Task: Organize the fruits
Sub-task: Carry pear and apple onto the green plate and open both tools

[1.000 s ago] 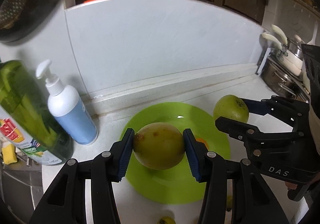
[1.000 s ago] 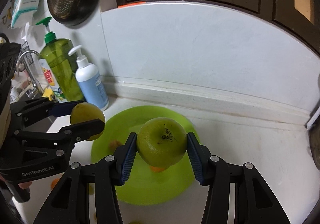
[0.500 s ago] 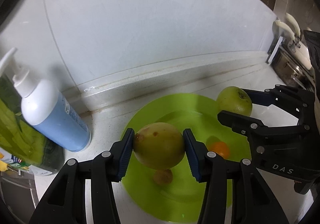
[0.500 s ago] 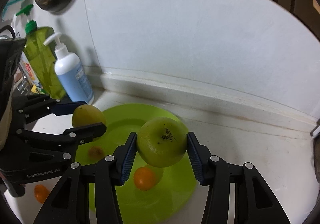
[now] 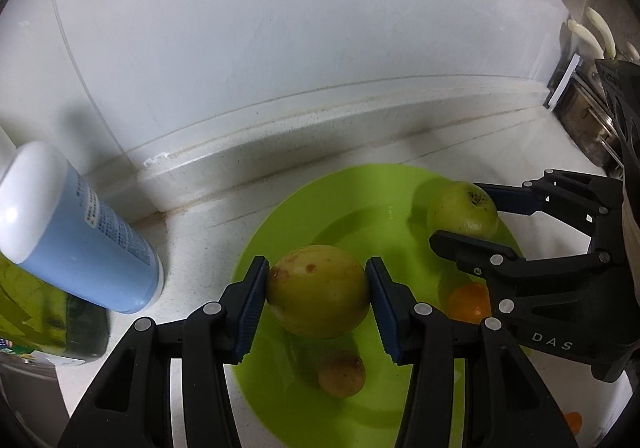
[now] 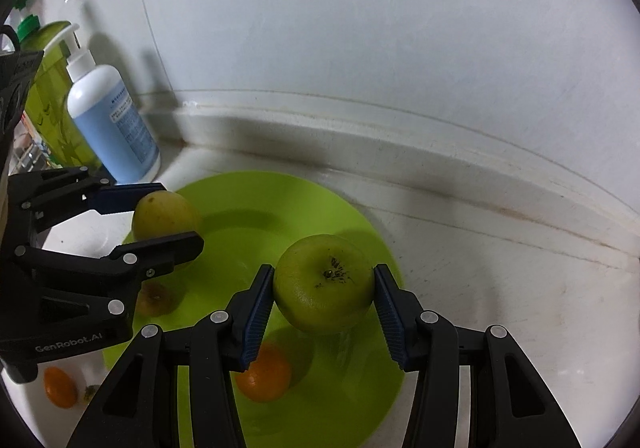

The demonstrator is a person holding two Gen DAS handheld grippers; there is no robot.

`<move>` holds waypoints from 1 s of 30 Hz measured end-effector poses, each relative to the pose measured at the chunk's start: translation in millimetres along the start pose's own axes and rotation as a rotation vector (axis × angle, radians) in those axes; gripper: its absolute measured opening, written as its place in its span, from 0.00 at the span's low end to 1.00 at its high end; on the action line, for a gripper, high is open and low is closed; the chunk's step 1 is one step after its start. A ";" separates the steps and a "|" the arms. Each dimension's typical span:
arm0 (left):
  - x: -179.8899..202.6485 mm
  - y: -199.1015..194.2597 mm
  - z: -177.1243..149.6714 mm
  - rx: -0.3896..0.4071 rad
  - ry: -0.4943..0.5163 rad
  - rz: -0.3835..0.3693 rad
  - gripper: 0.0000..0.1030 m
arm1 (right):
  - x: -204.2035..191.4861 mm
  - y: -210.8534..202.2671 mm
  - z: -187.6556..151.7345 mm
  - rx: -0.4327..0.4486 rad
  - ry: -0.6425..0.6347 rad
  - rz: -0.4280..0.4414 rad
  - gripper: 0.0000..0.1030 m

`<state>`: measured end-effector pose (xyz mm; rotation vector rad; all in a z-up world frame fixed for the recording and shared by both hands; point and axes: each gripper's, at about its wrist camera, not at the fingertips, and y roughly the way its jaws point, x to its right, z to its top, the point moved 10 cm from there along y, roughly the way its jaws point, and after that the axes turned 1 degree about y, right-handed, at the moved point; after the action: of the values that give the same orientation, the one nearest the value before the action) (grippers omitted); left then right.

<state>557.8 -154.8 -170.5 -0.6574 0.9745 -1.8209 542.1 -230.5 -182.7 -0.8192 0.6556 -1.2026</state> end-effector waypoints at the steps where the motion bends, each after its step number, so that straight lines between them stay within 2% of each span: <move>1: 0.3 1.6 -0.5 -0.003 0.001 0.001 0.48 | -0.3 1.5 -1.0 -0.003 -0.001 0.002 0.49; 6: 2.1 6.6 -2.8 -0.017 -0.004 -0.006 0.48 | 0.0 2.6 -3.8 -0.006 0.002 0.009 0.49; 18: 1.0 -27.3 3.1 0.063 -0.001 0.043 0.54 | 2.4 -23.1 -4.6 0.036 0.032 0.008 0.50; 28: 12.4 -100.1 -7.1 0.174 0.006 0.064 0.60 | -5.7 -90.6 -5.9 0.155 0.051 -0.006 0.50; 30: 17.4 -116.9 -11.5 0.202 0.006 0.066 0.64 | -7.1 -108.6 -8.5 0.186 0.053 -0.015 0.58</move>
<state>485.4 -138.0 -78.0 -0.4902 0.7936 -1.8338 475.1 -241.3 -97.1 -0.6394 0.5712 -1.2820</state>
